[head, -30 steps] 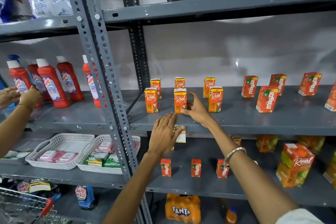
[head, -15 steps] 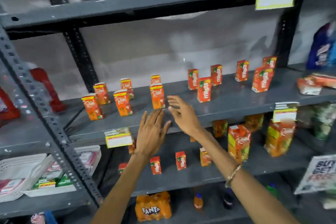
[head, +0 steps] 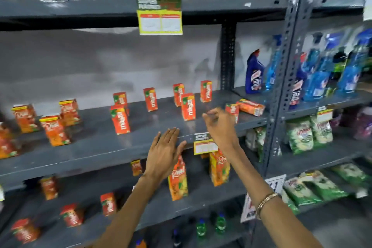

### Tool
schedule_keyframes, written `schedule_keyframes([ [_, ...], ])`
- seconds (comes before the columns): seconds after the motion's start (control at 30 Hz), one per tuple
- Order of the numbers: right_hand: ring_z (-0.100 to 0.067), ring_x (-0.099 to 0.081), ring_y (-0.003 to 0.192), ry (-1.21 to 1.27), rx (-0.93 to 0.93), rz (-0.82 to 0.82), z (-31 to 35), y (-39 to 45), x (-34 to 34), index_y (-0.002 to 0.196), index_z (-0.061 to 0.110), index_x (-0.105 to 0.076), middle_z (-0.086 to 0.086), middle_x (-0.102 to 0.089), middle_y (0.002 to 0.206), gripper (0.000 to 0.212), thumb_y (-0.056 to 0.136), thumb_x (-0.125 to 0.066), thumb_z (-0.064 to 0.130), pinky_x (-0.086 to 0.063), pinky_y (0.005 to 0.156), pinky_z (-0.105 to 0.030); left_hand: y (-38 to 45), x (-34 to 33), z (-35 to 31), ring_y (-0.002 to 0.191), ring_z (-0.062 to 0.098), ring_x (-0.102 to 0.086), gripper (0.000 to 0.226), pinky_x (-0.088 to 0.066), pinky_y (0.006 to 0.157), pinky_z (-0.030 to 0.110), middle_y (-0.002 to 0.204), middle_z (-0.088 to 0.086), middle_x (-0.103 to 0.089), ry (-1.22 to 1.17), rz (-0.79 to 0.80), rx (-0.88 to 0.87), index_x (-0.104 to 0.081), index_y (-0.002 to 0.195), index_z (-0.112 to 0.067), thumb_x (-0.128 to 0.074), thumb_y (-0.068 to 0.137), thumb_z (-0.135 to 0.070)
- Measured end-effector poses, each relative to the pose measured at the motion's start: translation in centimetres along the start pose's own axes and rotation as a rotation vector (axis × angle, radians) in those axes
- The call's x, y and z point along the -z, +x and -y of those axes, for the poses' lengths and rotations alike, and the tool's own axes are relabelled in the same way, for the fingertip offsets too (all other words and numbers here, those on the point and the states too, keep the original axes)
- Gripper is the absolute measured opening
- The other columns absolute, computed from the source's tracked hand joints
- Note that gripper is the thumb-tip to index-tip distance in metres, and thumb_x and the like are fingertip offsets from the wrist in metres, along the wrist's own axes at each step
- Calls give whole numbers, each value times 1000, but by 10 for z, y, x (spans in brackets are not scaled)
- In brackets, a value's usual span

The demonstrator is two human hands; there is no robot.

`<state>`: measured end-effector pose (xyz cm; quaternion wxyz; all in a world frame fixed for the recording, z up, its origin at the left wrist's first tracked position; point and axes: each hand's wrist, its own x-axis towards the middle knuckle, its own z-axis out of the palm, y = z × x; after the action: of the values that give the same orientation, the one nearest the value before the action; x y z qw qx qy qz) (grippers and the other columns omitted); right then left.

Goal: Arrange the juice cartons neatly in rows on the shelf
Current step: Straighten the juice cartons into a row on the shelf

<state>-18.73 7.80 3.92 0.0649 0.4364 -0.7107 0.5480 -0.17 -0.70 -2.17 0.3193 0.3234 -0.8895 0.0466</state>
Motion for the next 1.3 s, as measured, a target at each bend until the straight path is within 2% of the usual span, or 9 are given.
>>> schedule_keyframes([
  [0.13, -39, -57, 111, -248, -83, -59, -30, 22, 27, 113, 3, -65, -21, -66, 111, 41, 90, -64, 37, -46, 95, -47, 11, -12, -13, 138, 21, -47, 62, -29, 120, 45, 146, 4, -55, 11, 20, 55, -51, 140, -16, -27, 100, -57],
  [0.23, -46, -49, 119, -449, -173, -91, -40, 36, 32, 128, -7, -52, -31, -55, 127, 68, 87, -65, 45, -44, 96, -51, 11, -15, -12, 142, 20, -41, 61, -25, 122, 44, 151, 3, -49, 24, 34, 62, -47, 144, -17, -28, 101, -57],
  [0.37, -45, -39, 132, -427, -397, 44, -42, 58, 26, 134, -3, -49, -27, -45, 141, 90, 78, -64, 67, -40, 102, -54, 11, -14, -12, 144, 21, -38, 64, -23, 123, 42, 153, 3, -47, 51, 51, 63, -45, 146, -17, -25, 101, -58],
  [0.5, -41, -53, 120, -402, -450, 109, -44, 72, 19, 114, 4, -67, -23, -55, 131, 77, 73, -64, 69, -45, 99, -50, 10, -10, -10, 144, 23, -39, 73, -26, 122, 43, 153, 5, -46, 100, 75, 49, -42, 147, -14, -19, 98, -62],
  [0.6, -36, -67, 96, -307, -426, 83, -55, 72, 15, 91, 6, -73, -19, -69, 104, 80, 53, -57, 75, -57, 84, -45, 6, -8, -3, 144, 25, -39, 72, -27, 122, 44, 153, 6, -47, 136, 70, 81, -42, 147, -14, -21, 98, -63],
  [0.67, -34, -67, 89, -256, -353, 36, -56, 61, 14, 82, 6, -72, -15, -70, 91, 74, 56, -54, 73, -58, 78, -42, 0, -4, 4, 143, 27, -40, 73, -27, 122, 46, 151, 6, -49, 150, 51, 117, -44, 146, -14, -20, 98, -63],
  [0.83, -26, -55, 97, -95, -188, -35, -3, 9, 18, 98, 6, -59, -10, -58, 101, 47, 73, -70, 45, -46, 76, -35, -14, 10, 36, 142, 28, -42, 75, -25, 122, 45, 148, 10, -52, 188, 16, 173, -48, 143, -9, -19, 98, -62],
  [1.13, -16, -60, 98, 94, -40, 108, 84, -19, -72, 119, 12, -50, -4, -60, 114, 62, 75, -80, 43, -46, 74, -25, -19, 17, 55, 144, 25, -39, 72, -25, 122, 42, 151, 10, -49, 199, 48, 188, -43, 146, -10, -23, 100, -61],
  [1.3, -29, -59, 115, 102, -71, 159, 100, 2, -123, 131, 4, -44, -15, -59, 125, 78, 74, -84, 37, -44, 87, -29, -20, 20, 57, 147, 24, -32, 70, -21, 124, 41, 155, 10, -42, 185, 77, 172, -38, 149, -10, -24, 102, -59],
])
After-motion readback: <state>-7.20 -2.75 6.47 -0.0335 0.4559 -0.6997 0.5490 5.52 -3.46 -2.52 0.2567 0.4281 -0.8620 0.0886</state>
